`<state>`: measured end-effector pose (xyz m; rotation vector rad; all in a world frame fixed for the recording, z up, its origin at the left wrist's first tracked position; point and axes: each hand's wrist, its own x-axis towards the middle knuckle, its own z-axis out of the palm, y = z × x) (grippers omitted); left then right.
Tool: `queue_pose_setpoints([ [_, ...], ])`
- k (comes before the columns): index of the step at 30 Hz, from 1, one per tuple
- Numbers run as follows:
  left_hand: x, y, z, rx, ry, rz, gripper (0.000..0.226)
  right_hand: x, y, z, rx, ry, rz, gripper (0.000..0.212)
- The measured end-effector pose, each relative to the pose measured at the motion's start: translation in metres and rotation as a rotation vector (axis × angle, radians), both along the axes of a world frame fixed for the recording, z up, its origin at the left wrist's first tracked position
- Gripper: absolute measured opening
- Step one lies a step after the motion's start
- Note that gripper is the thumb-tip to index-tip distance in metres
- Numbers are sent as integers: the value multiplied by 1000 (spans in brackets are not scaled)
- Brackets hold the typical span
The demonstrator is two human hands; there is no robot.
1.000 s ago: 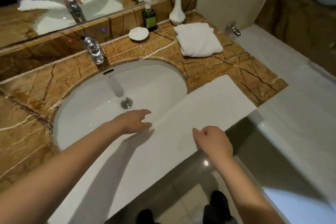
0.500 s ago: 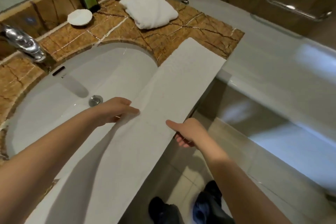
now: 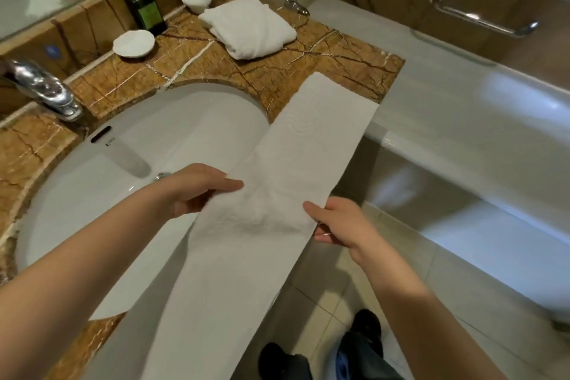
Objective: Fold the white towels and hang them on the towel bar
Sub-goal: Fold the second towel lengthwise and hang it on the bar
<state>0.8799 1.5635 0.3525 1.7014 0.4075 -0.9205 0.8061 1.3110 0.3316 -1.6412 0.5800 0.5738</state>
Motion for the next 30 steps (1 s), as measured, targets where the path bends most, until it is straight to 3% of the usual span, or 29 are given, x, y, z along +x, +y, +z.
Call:
queue_pose_setpoints([
  [5,3,-6,34,-83,-114,81,16,16,-10,38,57,-124,-11,12],
  [12,1,-14,79,-244,-295,236,11,39,-27,96,42,-317,39,2],
  [21,3,-20,149,-291,-511,263,24,60,-32,174,6,-505,136,19],
  [30,2,-9,228,-242,-755,251,19,83,-17,260,-47,-714,236,24],
])
